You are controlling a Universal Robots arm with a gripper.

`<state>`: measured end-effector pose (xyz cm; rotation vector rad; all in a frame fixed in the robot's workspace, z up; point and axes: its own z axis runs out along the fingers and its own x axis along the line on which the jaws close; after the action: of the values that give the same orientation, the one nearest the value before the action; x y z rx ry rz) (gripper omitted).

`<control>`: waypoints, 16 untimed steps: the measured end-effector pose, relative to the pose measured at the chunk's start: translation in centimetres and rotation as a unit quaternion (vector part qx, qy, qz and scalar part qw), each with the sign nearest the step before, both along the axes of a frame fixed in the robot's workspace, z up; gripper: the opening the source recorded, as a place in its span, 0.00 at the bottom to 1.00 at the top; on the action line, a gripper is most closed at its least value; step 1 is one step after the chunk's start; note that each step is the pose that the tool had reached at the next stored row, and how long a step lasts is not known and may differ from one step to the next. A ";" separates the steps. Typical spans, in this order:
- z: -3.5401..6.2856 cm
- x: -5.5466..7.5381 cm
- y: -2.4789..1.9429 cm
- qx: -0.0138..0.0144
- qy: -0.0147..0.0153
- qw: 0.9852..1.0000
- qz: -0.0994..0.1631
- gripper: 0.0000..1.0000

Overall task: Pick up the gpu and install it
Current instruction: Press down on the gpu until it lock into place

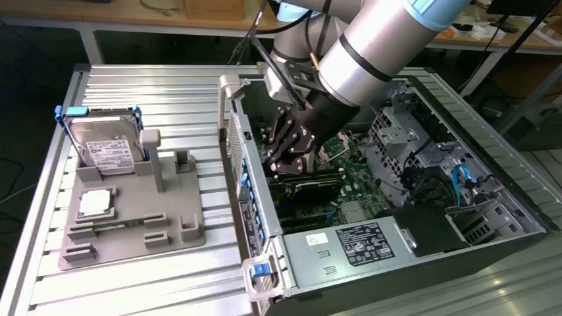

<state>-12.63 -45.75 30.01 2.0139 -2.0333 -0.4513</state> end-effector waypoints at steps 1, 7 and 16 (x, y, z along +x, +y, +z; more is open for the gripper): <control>-0.01 0.0 0.00 0.000 0.002 1.000 0.000 0.11; -0.03 0.5 -0.01 0.005 0.029 1.000 0.000 0.11; -0.66 2.4 -0.16 0.010 0.057 0.998 0.000 0.11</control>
<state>-10.26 -45.92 29.36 1.9517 -1.9681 -0.5751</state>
